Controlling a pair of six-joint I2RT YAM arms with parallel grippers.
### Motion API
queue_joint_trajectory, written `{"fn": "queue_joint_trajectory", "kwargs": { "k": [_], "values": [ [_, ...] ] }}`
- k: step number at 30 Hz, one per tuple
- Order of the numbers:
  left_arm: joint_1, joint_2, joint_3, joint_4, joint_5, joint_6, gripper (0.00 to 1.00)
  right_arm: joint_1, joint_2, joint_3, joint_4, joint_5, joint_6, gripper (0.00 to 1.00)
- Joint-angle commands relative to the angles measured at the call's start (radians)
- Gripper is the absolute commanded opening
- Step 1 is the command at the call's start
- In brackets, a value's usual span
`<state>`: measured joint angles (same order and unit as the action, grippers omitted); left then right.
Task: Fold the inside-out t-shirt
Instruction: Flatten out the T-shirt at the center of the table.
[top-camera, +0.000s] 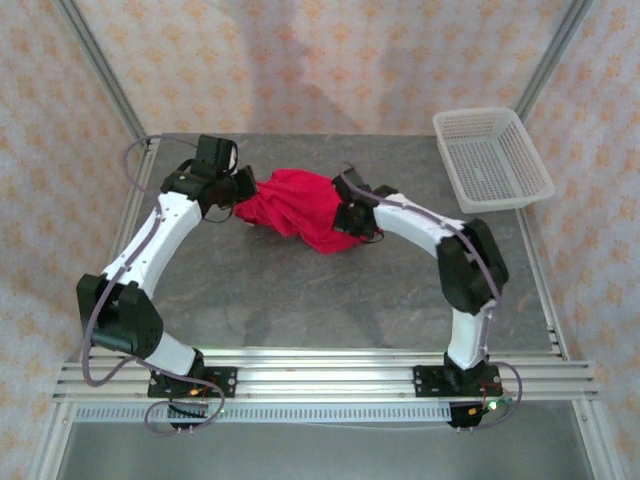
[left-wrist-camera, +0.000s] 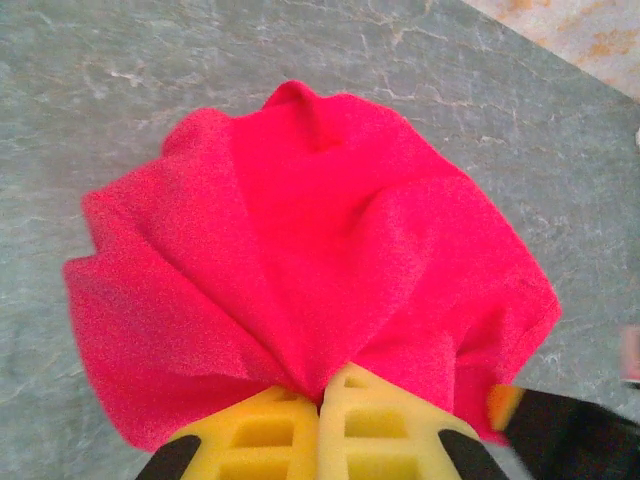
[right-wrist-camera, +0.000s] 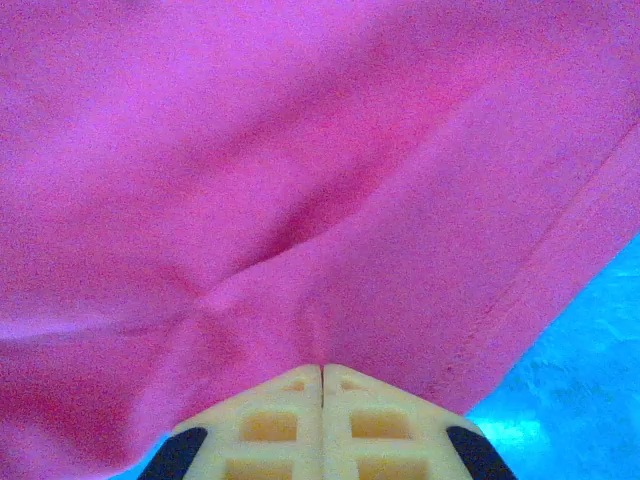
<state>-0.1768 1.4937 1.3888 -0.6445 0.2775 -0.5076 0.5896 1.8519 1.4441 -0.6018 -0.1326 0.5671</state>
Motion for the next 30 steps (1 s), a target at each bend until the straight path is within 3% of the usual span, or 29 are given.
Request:
{"fn": "queue_joint_trajectory", "kwargs": {
  "k": [1,11,16,22,25,26,27,29,30],
  "values": [
    [0.051,-0.111,0.075,-0.081,-0.047,0.025,0.0,-0.025,-0.22,0.101,-0.096,0.03,-0.029,0.0],
    [0.08,-0.354,0.242,-0.147,-0.068,0.013,0.0,-0.028,-0.572,0.143,-0.134,-0.052,-0.015,0.0],
    [0.079,-0.349,0.286,-0.115,-0.014,-0.009,0.0,-0.066,-0.605,0.152,-0.13,-0.017,-0.01,0.0],
    [0.079,-0.094,0.299,-0.025,0.035,-0.018,0.0,-0.277,-0.387,0.176,-0.043,-0.125,-0.006,0.0],
    [0.081,0.151,0.459,-0.076,-0.047,0.021,0.0,-0.361,-0.183,0.29,-0.045,-0.139,-0.004,0.0],
    [0.081,0.26,0.561,-0.141,-0.085,0.041,0.07,-0.382,-0.105,0.355,-0.072,-0.138,-0.008,0.01],
    [0.08,0.352,0.66,-0.221,-0.112,0.053,0.28,-0.394,-0.037,0.419,-0.121,-0.125,-0.009,0.12],
    [0.081,0.515,0.831,-0.357,-0.131,0.074,0.44,-0.402,0.086,0.55,-0.236,-0.088,-0.027,0.45],
    [0.08,0.539,0.851,-0.381,-0.127,0.076,0.47,-0.399,0.12,0.583,-0.279,-0.075,-0.033,0.5]
  ]
}}
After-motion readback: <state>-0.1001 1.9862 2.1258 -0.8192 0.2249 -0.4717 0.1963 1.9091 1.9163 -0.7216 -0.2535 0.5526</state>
